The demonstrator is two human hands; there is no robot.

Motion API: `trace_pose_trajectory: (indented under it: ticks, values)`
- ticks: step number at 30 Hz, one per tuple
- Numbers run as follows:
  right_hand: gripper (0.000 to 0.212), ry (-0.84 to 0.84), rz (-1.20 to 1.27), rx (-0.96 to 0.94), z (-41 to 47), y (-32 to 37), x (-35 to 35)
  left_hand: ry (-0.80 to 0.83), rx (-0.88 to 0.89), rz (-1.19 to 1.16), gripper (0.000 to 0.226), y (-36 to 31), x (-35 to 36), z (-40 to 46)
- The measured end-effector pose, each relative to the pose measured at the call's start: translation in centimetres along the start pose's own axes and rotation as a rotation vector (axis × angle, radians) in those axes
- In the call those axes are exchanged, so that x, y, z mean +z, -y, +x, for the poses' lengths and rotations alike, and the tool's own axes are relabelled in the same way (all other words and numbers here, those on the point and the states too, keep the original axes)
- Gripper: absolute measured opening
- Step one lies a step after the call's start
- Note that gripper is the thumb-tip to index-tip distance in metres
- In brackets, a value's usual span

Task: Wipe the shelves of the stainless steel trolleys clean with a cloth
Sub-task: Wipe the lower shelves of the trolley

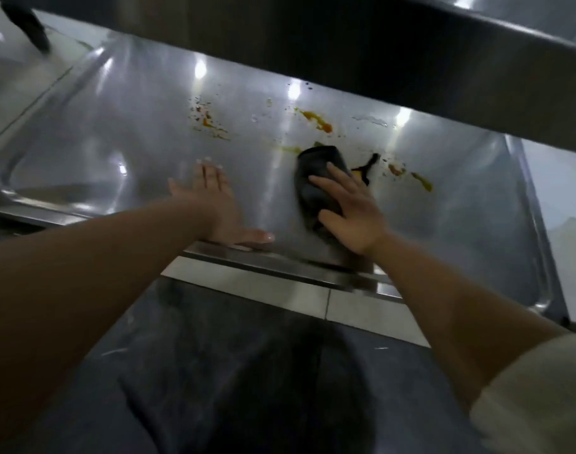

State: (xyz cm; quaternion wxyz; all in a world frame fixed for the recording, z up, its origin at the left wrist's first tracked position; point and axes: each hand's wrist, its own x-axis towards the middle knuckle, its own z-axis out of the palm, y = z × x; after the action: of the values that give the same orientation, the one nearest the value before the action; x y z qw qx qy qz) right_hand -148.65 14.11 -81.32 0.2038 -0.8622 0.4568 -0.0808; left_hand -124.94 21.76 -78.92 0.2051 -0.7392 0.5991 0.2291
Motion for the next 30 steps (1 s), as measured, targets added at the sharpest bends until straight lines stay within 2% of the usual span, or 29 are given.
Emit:
trace_pose_trajectory:
  ticks: [2,6,9,11,13,18,20,23,27,30]
  values:
    - [0.059,-0.089,0.007,0.127,-1.8,-4.3,-1.9,0.002,-0.052,-0.037,0.162,-0.8,-0.1,0.1]
    - [0.058,-0.160,-0.011,0.385,-5.4,-12.5,-5.7,-0.075,-0.117,-0.104,0.160,-1.8,0.3,0.4]
    - [0.063,-0.217,-0.010,0.614,-8.4,-16.0,-7.2,-0.120,-0.023,-0.088,0.162,-2.0,0.5,0.6]
    - [0.066,-0.253,-0.010,0.722,-9.5,-17.0,-7.6,-0.136,0.063,0.001,0.164,-3.0,0.7,0.8]
    - [0.066,-0.259,-0.020,0.768,-9.4,-17.2,-7.5,-0.131,0.075,0.060,0.164,-4.0,1.1,0.8]
    - [0.067,-0.254,0.016,0.916,-7.5,-15.1,-6.9,-0.166,0.089,0.033,0.162,-3.9,1.8,1.2]
    - [0.066,-0.221,0.009,0.895,-6.6,-13.4,-6.3,-0.171,0.110,0.019,0.160,-3.7,1.9,1.1]
    - [0.066,-0.167,-0.045,0.741,-4.8,-9.4,-5.1,-0.190,0.156,0.003,0.153,-3.3,1.9,0.2]
    - [0.063,-0.038,-0.138,0.439,-5.0,-2.2,-2.4,-0.125,0.276,-0.058,0.124,-2.3,1.0,-3.6]
    - [0.060,0.068,-0.136,0.380,-7.4,1.9,-2.6,-0.010,0.290,-0.185,0.100,-1.9,1.2,-8.2]
